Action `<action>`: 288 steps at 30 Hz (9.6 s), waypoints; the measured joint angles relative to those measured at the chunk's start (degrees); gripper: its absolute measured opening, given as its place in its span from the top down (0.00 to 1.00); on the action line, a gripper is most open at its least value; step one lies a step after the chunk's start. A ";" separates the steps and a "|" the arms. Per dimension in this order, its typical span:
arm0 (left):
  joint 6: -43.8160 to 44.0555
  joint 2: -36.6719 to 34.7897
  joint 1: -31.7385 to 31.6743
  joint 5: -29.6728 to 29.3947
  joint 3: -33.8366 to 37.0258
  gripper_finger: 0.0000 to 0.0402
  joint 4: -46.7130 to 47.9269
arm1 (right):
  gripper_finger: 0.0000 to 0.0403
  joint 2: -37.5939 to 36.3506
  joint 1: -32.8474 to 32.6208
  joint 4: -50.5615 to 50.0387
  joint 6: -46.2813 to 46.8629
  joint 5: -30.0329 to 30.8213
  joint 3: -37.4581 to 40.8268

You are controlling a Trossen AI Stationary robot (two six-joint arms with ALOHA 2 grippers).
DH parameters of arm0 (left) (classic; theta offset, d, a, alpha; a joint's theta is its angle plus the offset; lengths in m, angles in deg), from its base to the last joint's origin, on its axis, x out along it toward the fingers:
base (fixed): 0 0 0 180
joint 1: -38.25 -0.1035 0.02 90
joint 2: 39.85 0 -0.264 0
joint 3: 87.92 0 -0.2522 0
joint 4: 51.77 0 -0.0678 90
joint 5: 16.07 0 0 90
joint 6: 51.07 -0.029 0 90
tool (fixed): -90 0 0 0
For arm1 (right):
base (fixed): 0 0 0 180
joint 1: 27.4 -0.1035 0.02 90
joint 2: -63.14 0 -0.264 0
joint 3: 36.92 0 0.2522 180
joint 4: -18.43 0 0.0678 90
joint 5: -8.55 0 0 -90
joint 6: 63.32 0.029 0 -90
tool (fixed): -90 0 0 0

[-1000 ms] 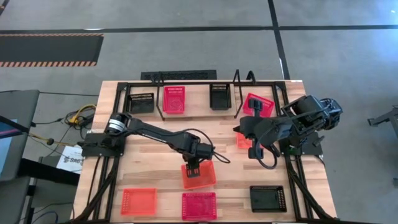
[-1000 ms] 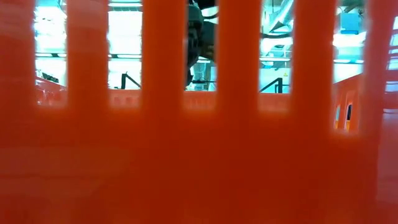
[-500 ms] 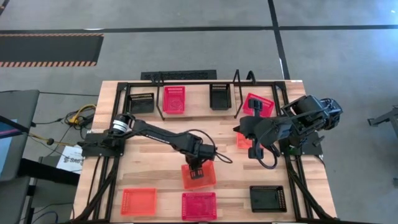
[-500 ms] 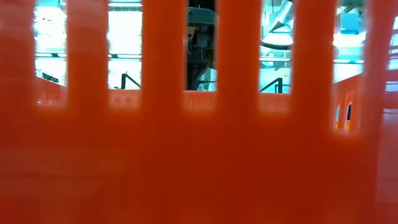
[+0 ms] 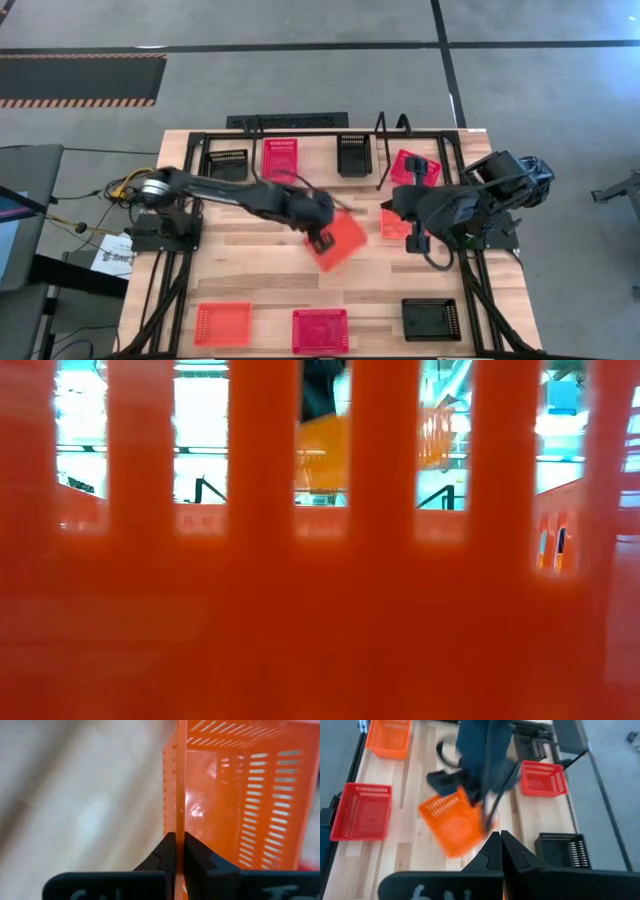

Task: Stack baskets on shelf by color
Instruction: Put the middle orange bin on the shelf, then stack the top orange bin on top of the orange bin on the shelf

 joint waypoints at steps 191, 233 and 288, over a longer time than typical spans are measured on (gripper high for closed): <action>9.90 -31.56 10.22 -16.32 0.44 0.72 26.12 | 1.00 -2.38 5.44 3.04 32.26 -13.29 38.84; 9.40 -23.36 10.03 -23.03 0.42 0.72 28.59 | 0.86 -28.05 5.01 36.70 55.00 -21.77 83.68; 7.60 -23.40 10.03 -18.94 0.42 0.72 28.68 | 0.99 -19.29 15.86 23.56 46.98 -10.58 57.82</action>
